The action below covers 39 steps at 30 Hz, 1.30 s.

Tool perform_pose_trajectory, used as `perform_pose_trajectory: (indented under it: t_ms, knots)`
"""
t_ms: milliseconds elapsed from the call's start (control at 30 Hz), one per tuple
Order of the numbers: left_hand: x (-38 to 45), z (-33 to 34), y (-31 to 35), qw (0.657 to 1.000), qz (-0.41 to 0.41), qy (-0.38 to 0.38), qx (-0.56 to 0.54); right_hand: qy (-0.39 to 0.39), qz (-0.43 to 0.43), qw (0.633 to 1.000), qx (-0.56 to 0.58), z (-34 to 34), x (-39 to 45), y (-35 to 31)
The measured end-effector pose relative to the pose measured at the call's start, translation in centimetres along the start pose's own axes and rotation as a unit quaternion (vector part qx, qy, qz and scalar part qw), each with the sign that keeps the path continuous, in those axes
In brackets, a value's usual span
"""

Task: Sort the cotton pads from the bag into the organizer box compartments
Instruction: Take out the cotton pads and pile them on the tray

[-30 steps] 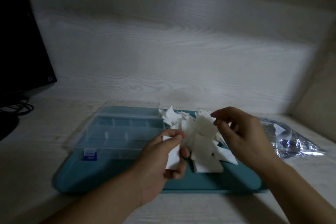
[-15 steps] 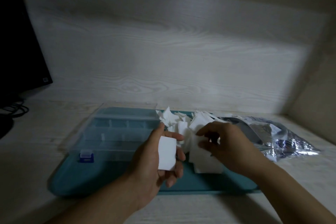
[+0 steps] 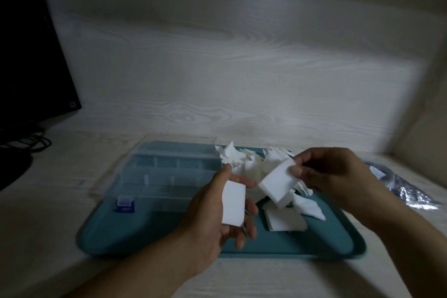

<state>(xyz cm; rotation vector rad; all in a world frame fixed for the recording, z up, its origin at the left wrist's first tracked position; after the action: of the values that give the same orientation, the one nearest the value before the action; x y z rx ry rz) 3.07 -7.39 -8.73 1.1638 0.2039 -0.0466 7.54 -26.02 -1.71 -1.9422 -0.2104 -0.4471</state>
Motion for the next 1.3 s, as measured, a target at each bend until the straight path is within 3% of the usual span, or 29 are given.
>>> perform_pose_trajectory:
  t_ms: [67,167,333,467,600,767,967,1300]
  knots:
    - [0.0,0.1,0.0,1.0,-0.001,-0.01,0.007,-0.064,0.027,0.993,0.097,0.4,-0.6,-0.7]
    - [0.1,0.5,-0.1,0.999,-0.001,-0.043,0.012,-0.112,0.013,0.987,0.115,2.2,-1.7,-1.1]
    - [0.2,1.1,-0.5,0.994,-0.02,-0.108,0.004,0.009,-0.136,0.989,-0.055,4.9,-3.5,-1.2]
    - [0.7,0.6,-0.6,0.999,-0.005,-0.041,-0.026,-0.015,-0.259,0.953,-0.158,5.7,-4.6,-1.6]
    - [1.3,0.2,-0.8,0.998,-0.019,0.012,-0.061,-0.09,-0.298,0.932,-0.185,6.0,-5.2,-1.7]
    - [1.4,0.1,-0.6,0.996,-0.022,0.037,-0.075,-0.089,-0.349,0.909,-0.209,6.5,-5.8,-1.9]
    - [1.2,0.3,-0.5,0.998,0.008,0.025,-0.057,-0.103,-0.34,0.91,-0.214,6.7,-6.1,-2.0]
    - [1.3,0.6,-0.4,0.991,-0.06,-0.039,-0.112,-0.124,-0.268,0.948,-0.116,6.9,-5.8,-1.0]
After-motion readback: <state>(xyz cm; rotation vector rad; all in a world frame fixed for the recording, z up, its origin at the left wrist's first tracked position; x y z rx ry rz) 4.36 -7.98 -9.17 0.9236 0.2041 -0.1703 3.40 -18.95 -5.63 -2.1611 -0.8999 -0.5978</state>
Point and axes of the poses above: each hand's wrist, its own x-axis towards the middle knuckle, its own z-axis out of the palm, y = z × x, the point moved 5 cm from there along x, towards the middle knuckle, and after that the axes turned 15 degrees about y, right-handed, at the moved point
